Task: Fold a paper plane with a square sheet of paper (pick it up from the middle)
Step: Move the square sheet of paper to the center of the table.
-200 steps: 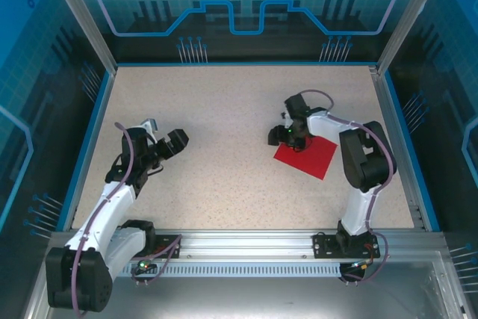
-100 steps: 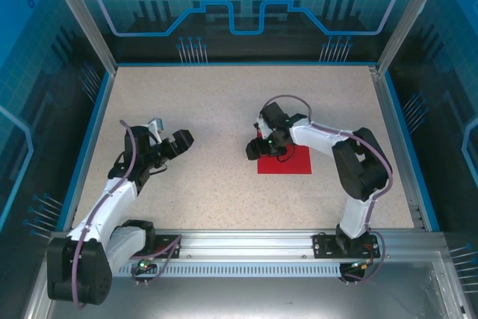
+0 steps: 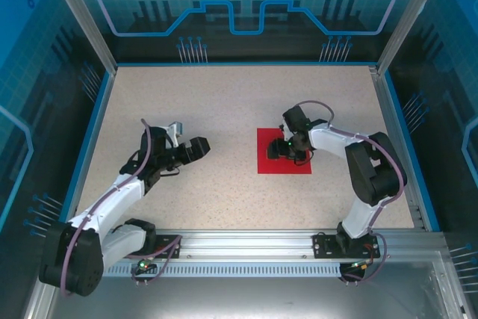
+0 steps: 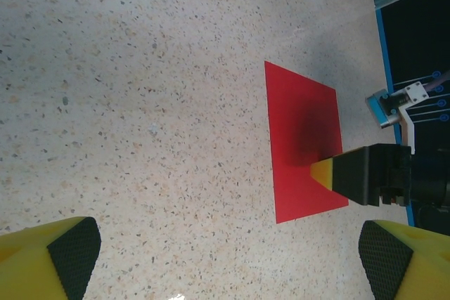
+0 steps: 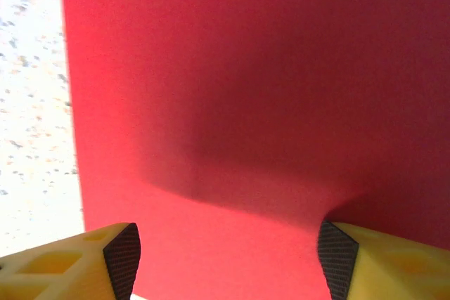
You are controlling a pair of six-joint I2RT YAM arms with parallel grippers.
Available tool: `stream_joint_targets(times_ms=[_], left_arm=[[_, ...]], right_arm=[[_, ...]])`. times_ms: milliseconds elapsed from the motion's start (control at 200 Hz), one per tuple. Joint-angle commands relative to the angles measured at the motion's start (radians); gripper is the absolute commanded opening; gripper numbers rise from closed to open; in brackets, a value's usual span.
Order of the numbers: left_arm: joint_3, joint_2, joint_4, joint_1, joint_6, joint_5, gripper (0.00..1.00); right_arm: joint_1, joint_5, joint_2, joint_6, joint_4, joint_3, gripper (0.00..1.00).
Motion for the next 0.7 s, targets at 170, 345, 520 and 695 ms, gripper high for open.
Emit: stream_joint_targets(times_ms=[170,345,520,695], left_arm=[[-0.027,-0.005,0.021,-0.028,0.007,0.027,0.99],[-0.027,-0.009,0.019,-0.031,0.028,0.036,0.98],[-0.035,-0.024,0.027,-0.031,0.038,0.032,0.98],[-0.009,-0.023,0.006,-0.031,0.052,-0.01,0.98]], right_arm=[[0.112,0.018,0.013,0.145,0.055,-0.087,0.7],[0.142,0.065,0.007,0.128,0.017,-0.041,0.69],[0.15,0.165,-0.045,0.113,-0.107,0.062,0.72],[0.15,0.127,0.01,0.116,-0.099,0.169,0.72]])
